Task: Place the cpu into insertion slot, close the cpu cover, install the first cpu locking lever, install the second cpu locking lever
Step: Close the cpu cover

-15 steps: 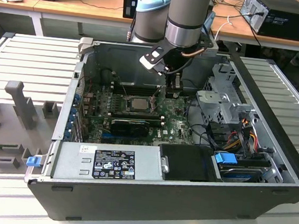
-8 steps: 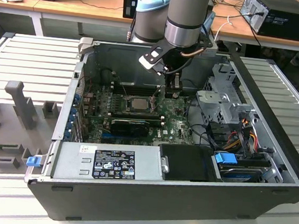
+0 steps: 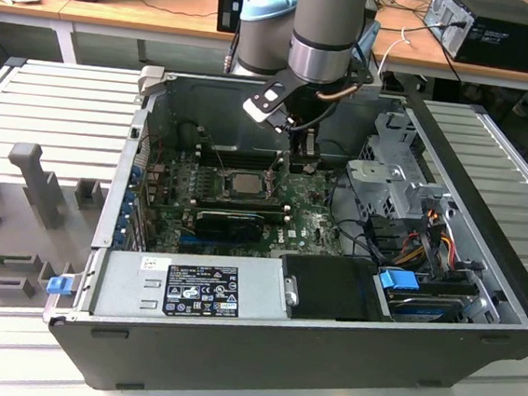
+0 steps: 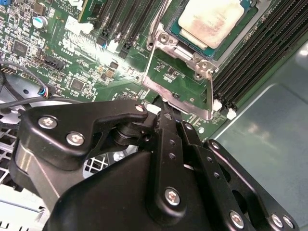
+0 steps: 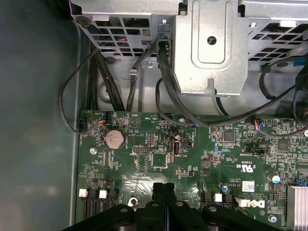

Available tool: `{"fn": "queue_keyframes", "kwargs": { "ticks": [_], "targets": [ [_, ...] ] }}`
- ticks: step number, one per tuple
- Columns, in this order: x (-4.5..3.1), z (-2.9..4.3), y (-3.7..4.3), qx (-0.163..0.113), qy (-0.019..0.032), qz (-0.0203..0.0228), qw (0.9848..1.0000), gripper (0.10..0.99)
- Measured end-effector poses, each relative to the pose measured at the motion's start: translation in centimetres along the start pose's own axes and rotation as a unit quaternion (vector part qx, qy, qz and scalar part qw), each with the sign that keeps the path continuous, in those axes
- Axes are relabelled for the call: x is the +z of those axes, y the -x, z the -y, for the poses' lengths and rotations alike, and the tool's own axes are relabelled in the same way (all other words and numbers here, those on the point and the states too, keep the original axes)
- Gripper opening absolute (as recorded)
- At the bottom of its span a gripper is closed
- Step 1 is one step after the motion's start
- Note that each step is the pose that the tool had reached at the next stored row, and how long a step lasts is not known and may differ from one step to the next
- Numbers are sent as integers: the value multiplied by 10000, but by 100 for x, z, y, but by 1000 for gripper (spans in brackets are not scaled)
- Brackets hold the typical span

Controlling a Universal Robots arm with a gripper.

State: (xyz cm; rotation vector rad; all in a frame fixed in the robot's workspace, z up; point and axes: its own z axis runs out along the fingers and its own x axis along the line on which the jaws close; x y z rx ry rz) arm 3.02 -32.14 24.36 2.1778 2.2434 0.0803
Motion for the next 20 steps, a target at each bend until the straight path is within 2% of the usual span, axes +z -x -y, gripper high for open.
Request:
{"fn": "queue_keyframes", "kwargs": {
  "ticks": [20],
  "targets": [
    [-3,58,-2,0,0,0,10000,106]
  ]
}}
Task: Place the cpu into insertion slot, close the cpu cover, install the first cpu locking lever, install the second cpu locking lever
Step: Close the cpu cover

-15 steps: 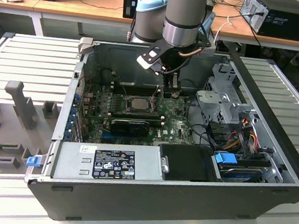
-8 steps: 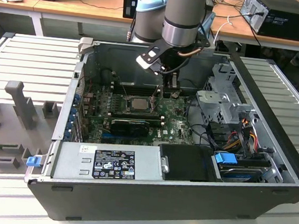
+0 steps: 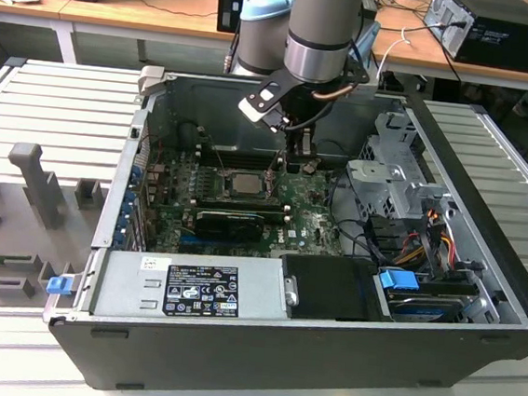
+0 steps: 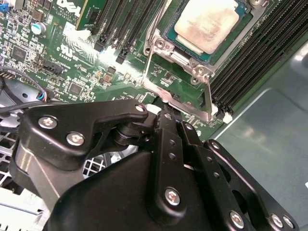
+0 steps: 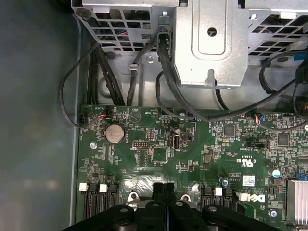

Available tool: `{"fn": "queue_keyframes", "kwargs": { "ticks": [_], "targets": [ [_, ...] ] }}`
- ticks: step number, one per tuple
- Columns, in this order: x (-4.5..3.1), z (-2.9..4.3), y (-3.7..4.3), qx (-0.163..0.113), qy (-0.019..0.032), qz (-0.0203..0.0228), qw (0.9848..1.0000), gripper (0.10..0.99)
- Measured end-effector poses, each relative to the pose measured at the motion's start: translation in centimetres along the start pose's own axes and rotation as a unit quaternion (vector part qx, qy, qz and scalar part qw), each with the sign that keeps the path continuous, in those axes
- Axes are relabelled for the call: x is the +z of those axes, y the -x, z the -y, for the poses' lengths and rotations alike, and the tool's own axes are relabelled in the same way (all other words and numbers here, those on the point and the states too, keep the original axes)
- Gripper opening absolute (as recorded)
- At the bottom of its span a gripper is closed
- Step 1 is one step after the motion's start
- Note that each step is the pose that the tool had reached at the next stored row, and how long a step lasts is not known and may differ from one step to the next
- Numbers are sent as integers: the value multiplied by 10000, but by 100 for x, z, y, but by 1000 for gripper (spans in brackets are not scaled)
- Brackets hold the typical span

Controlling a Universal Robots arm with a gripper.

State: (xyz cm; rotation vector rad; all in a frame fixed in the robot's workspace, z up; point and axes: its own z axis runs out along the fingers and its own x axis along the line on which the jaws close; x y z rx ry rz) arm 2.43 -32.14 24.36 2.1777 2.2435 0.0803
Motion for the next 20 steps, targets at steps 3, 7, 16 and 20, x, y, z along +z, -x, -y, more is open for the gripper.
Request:
{"fn": "queue_keyframes", "kwargs": {
  "ticks": [3,7,16,20],
  "targets": [
    [0,7,0,0,0,0,10000,106],
    [-1,16,-1,0,0,0,10000,106],
    [-2,50,-1,1,0,0,10000,106],
    [-3,63,-2,0,0,0,10000,106]
  ]
}}
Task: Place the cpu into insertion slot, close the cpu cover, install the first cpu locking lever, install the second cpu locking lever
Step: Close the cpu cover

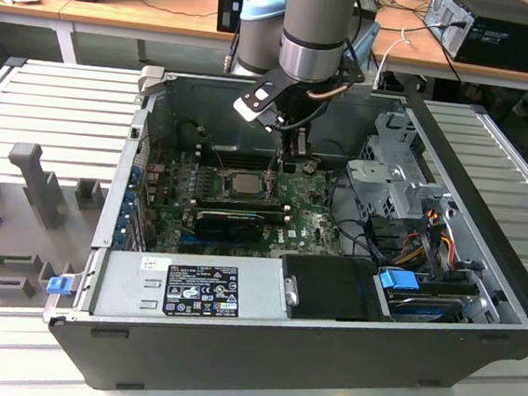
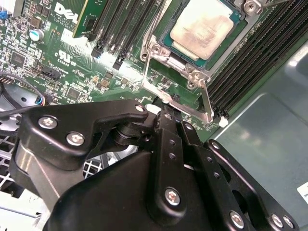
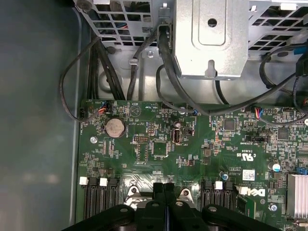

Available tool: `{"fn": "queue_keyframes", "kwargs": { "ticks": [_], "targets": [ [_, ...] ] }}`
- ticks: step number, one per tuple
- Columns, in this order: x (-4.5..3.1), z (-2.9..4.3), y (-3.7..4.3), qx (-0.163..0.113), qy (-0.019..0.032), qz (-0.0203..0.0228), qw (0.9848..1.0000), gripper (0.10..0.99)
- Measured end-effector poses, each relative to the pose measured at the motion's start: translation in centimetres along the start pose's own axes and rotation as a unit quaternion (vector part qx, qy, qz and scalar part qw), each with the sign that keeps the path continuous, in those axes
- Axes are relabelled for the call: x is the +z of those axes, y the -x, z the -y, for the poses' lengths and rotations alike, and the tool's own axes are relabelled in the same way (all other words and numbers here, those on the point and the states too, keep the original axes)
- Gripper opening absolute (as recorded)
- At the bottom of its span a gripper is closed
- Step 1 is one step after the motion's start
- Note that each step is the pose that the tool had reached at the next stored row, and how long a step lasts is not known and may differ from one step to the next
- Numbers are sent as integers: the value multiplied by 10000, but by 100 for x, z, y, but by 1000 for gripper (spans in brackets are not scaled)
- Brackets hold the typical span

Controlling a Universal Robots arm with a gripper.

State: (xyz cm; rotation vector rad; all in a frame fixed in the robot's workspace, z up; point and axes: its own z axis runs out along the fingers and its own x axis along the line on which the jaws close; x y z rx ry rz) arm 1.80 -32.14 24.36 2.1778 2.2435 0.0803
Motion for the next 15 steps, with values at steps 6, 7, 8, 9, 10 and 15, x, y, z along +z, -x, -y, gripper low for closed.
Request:
{"fn": "queue_keyframes", "kwargs": {
  "ticks": [6,7,8,9,10,15],
  "targets": [
    [-1,28,-1,0,0,0,10000,106],
    [-2,38,-1,0,0,0,10000,106],
    [-2,56,-2,0,0,0,10000,106],
    [-3,72,-2,0,0,0,10000,106],
    [-4,81,-3,0,0,0,10000,106],
    [-7,170,-5,0,0,0,10000,106]
  ]
}}
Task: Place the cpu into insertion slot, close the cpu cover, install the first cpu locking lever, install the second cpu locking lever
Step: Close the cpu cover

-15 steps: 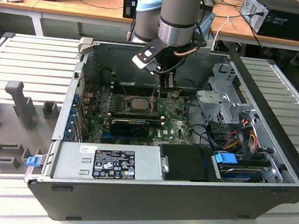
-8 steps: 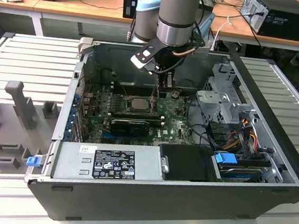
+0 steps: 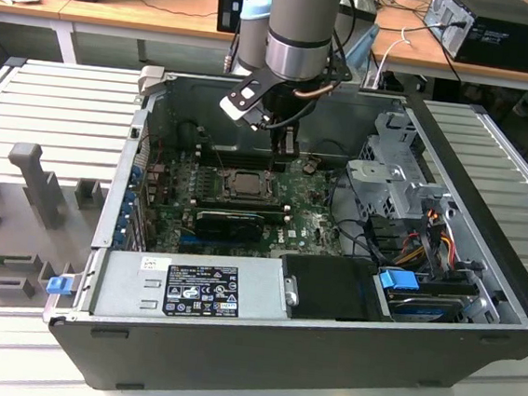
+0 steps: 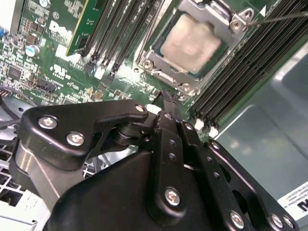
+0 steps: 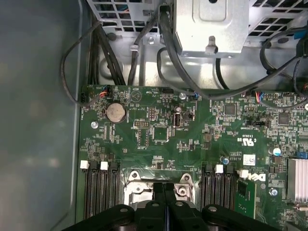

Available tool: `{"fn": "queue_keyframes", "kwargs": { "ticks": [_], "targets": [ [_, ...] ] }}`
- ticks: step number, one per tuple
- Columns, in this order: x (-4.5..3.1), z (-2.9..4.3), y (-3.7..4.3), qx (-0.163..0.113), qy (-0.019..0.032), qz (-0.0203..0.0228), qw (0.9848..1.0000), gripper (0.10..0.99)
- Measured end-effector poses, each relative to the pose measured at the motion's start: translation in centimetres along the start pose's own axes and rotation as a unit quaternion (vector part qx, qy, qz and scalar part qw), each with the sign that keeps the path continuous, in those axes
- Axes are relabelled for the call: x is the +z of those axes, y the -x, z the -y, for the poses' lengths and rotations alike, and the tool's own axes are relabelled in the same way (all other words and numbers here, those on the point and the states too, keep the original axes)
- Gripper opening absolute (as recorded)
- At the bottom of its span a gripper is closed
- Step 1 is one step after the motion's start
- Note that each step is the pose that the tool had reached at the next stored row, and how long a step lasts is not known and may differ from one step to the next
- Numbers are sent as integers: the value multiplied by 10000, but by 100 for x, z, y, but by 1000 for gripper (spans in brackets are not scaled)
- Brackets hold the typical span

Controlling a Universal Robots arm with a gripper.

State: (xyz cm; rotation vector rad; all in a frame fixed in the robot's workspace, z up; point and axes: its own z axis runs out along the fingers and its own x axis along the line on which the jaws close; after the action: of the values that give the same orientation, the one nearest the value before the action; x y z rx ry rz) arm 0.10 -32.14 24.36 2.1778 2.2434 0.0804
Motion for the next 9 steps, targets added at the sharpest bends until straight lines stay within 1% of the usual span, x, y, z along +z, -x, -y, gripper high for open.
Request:
{"fn": "queue_keyframes", "kwargs": {
  "ticks": [2,4,5,7,9],
  "targets": [
    [21,3,1,-4,-1,1,10000,106],
    [89,9,2,-15,-6,-1,10000,106],
    [112,58,2,-32,-21,-2,10000,106],
    [120,125,0,-43,-31,-4,10000,106],
    [124,220,-2,-46,-39,-3,10000,106]
  ]
}}
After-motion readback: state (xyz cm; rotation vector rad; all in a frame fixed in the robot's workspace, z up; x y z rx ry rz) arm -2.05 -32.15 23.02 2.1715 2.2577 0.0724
